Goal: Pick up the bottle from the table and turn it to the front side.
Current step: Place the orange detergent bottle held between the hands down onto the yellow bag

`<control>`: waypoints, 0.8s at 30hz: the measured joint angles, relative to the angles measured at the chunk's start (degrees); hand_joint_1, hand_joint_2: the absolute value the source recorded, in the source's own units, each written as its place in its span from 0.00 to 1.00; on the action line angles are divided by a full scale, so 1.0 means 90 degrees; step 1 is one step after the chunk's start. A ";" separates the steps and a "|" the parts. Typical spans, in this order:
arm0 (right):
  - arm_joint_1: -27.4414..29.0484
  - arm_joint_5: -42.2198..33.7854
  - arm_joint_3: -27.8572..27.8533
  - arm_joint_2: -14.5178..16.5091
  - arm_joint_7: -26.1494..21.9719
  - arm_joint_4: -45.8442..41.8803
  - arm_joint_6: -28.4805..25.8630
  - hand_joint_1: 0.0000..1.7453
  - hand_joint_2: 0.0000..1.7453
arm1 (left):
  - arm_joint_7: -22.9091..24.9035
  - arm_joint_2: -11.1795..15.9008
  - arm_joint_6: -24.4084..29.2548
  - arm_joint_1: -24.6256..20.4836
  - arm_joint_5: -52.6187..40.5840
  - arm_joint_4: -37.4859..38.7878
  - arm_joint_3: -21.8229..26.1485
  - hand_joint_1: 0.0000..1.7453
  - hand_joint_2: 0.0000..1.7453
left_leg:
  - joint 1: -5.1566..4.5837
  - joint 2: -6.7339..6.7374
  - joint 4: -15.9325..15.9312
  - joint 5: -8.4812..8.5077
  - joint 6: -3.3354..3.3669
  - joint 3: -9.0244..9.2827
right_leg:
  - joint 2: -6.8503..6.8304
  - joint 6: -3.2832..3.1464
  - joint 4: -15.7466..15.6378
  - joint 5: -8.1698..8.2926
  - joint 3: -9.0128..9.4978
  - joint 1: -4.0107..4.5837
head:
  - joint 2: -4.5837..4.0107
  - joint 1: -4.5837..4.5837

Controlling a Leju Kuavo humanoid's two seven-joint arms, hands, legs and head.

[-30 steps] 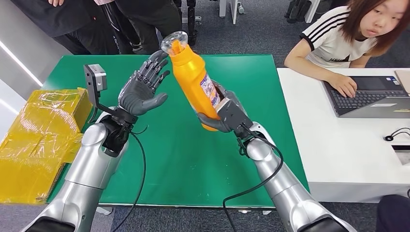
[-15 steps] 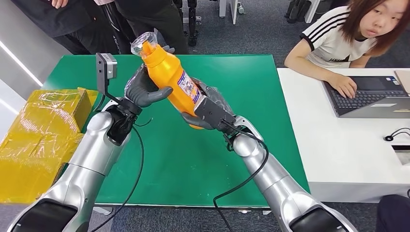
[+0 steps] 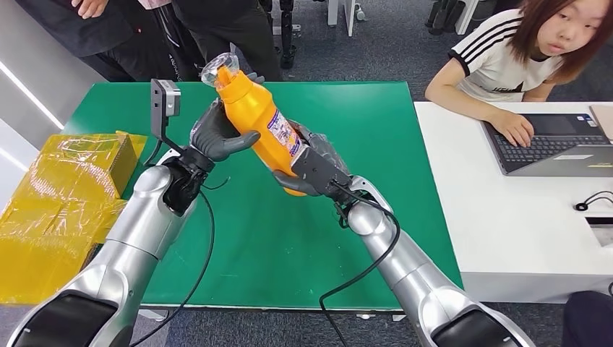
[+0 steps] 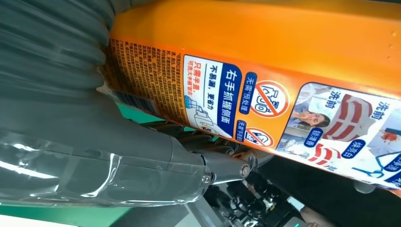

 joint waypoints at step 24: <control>0.0228 0.0103 -0.0036 -0.0138 -0.0367 0.0190 -0.0468 0.67 1.00 | 0.0785 -0.0322 -0.0277 0.0655 0.2465 -0.0648 -0.0141 1.00 1.00 | -0.0001 0.0019 0.0002 -0.0001 0.0000 0.0004 | 0.0021 -0.0002 -0.0004 0.0002 -0.0008 0.0000 | 0.0000 0.0001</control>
